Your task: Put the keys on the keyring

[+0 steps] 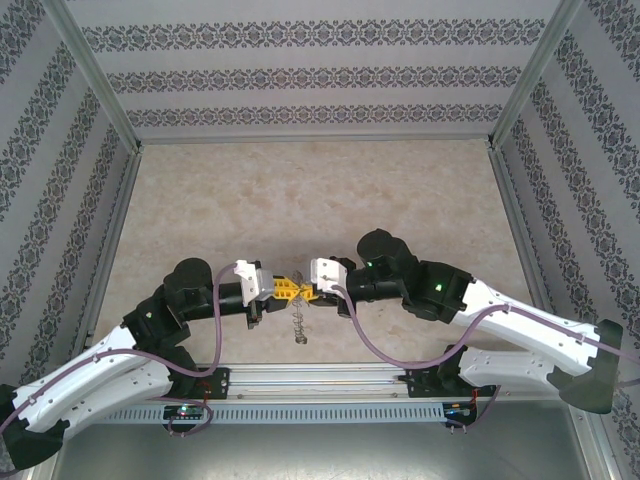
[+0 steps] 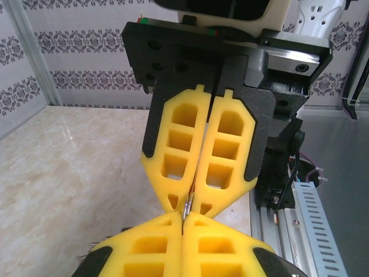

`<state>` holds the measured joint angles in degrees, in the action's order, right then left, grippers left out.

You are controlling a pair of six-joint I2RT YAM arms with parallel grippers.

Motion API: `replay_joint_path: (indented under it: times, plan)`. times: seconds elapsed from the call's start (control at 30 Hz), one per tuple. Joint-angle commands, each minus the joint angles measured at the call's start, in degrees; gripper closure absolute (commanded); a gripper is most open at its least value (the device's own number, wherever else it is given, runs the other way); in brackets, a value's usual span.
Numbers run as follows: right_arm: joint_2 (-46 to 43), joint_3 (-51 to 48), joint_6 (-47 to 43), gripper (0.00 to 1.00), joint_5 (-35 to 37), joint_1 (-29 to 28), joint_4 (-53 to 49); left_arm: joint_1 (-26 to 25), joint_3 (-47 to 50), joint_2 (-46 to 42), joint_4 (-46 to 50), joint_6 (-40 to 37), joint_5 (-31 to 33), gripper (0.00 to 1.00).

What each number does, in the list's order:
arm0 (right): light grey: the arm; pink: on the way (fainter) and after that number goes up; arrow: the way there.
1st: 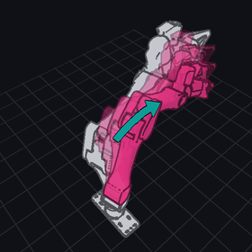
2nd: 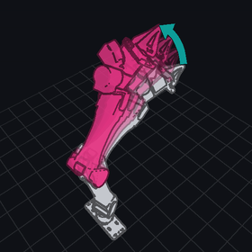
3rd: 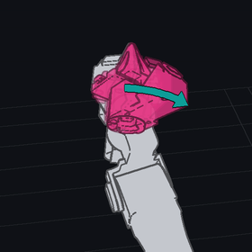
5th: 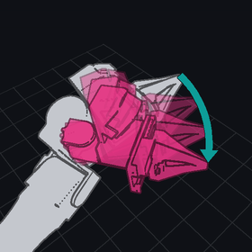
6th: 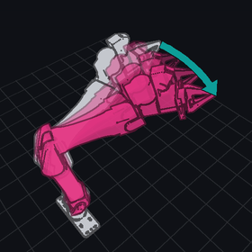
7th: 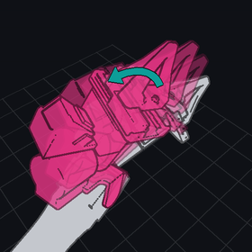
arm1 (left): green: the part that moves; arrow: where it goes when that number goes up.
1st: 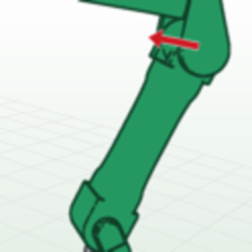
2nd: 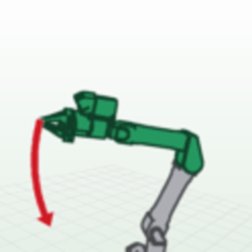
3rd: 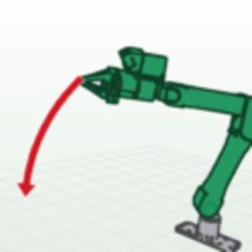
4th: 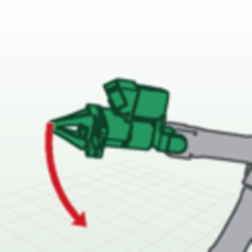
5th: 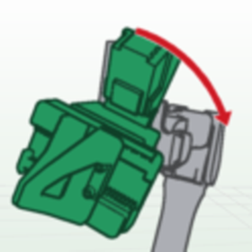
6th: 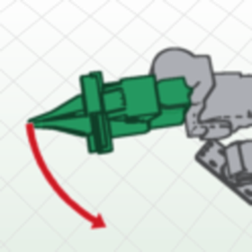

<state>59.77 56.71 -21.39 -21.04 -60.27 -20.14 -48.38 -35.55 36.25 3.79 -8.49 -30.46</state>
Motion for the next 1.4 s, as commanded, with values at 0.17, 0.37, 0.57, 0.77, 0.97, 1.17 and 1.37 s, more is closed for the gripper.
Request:
replay_joint_path:
  times: [0.17, 0.37, 0.57, 0.77, 0.97, 1.17, 1.37]
  plan:
    - [-1.5, 0.0, -1.4, 1.00, 3.2, -0.6, 1.1, -0.7, -5.1, 2.1, 7.3, -3.9, 2.3, 0.95]
    - [3.8, 5.5, -4.6, 1.00, 5.9, -1.1, -5.9, -0.7, -10.7, 8.2, 19.2, -8.7, 7.7, 0.89]
    - [7.4, 9.5, -6.7, 1.00, 8.2, -2.1, -10.2, -0.8, -11.2, 10.1, 19.1, -9.2, 7.3, 0.87]
    - [6.3, 8.4, -5.8, 1.00, 7.2, -2.0, -8.6, -0.8, -8.5, 6.7, 12.7, -6.4, 2.8, 1.00]
    - [0.9, 1.7, -1.5, 0.81, 2.7, -1.6, 0.1, -0.8, -3.6, 1.3, 2.4, -1.9, -0.5, 1.00]
    - [-2.7, -3.4, 2.8, 0.83, -1.5, -0.3, 7.6, -0.8, -1.3, -0.3, -5.0, 1.1, -3.4, 1.00]
    - [-3.9, -4.7, 4.0, 0.97, -3.5, 0.6, 10.0, -0.8, -0.1, -0.8, -7.4, 2.3, -4.4, 1.00]
